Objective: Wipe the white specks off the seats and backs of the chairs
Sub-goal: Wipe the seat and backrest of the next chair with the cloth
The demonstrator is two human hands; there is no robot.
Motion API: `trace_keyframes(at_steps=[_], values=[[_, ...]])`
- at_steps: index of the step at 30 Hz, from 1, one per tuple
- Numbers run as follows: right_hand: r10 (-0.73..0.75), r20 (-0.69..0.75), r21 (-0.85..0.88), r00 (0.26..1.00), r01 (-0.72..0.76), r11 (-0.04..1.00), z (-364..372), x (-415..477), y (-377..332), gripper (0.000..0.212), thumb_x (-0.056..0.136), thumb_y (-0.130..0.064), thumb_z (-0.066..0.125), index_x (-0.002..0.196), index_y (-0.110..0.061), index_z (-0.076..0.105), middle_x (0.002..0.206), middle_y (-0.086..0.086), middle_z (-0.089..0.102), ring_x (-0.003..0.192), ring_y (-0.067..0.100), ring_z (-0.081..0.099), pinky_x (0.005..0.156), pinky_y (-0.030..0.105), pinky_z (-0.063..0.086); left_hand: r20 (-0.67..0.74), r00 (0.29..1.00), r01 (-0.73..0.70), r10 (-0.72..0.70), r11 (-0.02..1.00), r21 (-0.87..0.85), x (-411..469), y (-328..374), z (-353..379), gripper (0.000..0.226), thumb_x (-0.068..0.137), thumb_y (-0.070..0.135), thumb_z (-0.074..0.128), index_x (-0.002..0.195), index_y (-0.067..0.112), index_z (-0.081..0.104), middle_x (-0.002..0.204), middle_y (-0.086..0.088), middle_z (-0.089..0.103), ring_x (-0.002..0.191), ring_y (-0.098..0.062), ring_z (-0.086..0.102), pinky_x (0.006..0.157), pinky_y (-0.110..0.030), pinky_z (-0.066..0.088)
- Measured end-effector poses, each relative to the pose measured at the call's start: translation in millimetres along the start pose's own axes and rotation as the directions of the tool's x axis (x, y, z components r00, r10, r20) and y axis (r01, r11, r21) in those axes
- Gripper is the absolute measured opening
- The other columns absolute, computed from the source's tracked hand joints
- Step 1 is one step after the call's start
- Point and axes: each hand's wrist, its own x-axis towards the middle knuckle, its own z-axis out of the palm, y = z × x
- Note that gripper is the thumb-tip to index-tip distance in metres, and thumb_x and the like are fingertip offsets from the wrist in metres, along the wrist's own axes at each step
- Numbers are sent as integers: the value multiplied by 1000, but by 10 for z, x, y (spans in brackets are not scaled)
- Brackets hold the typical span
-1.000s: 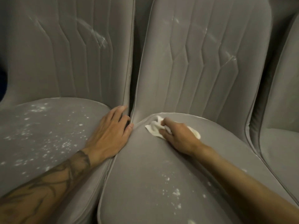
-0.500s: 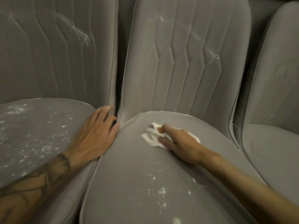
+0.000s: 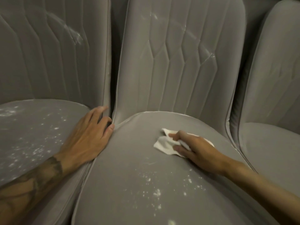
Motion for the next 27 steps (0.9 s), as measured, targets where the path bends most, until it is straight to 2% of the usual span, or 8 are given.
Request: trace_keyframes(at_steps=[2,7,13,16,20,22,24,27], values=[[29,67,9,997,-30,1000,-116,-57,119,25,99,-57,44,115,-38,48,113,-27,58,97,-7,56,81,11,39,0,1000,0,0,1000,-4,-2,0,0,43,103,46,34,111,16,64,153,-8,39,138,-31,42,111,-52,43],[338,-56,-41,939,-341,939,-322,69,647,26,101,-36,53,122,-21,54,111,1,65,104,30,62,78,30,38,-13,1000,7,-7,1000,-3,-4,23,-5,42,102,45,36,112,16,65,153,-9,40,137,-31,42,110,-52,43],[44,21,22,999,-45,999,-94,-189,107,26,99,-57,45,115,-36,50,113,-24,60,94,-3,56,79,8,38,-3,1000,0,0,1000,7,-2,-13,14,46,103,47,33,114,15,65,152,-10,40,138,-33,44,111,-54,44],[108,92,6,990,-109,994,-283,-256,317,29,100,-56,43,119,-36,50,131,-19,59,111,4,58,93,23,44,6,1000,-8,8,1000,6,10,-7,14,45,103,47,34,114,16,65,152,-10,40,138,-33,44,111,-54,44],[335,-21,-49,942,-335,941,-447,-110,688,26,102,-36,51,123,-22,54,109,-5,62,103,25,62,79,28,38,-5,1000,0,0,1000,3,2,12,-8,45,102,46,34,113,15,65,152,-10,41,139,-34,44,111,-54,44],[307,-52,-52,950,-309,950,-349,-86,594,23,101,-38,52,121,-26,54,105,-8,62,97,19,61,78,27,40,-2,1000,5,-5,1000,-2,1,5,-13,45,102,46,34,113,15,65,151,-10,41,139,-33,43,111,-53,43],[178,-43,-31,983,-179,983,-220,-203,377,23,101,-49,49,117,-34,53,104,-24,60,91,0,56,76,10,39,1,1000,0,0,1000,-6,-2,14,-14,44,102,46,34,113,16,65,151,-10,40,138,-33,42,111,-53,42],[95,68,19,993,-96,995,-220,-365,239,33,99,-62,40,118,-36,50,124,-29,58,103,-4,56,85,9,40,6,1000,-2,2,1000,-7,-4,-1,-2,45,103,47,33,114,16,64,152,-9,39,139,-33,42,112,-54,42]])
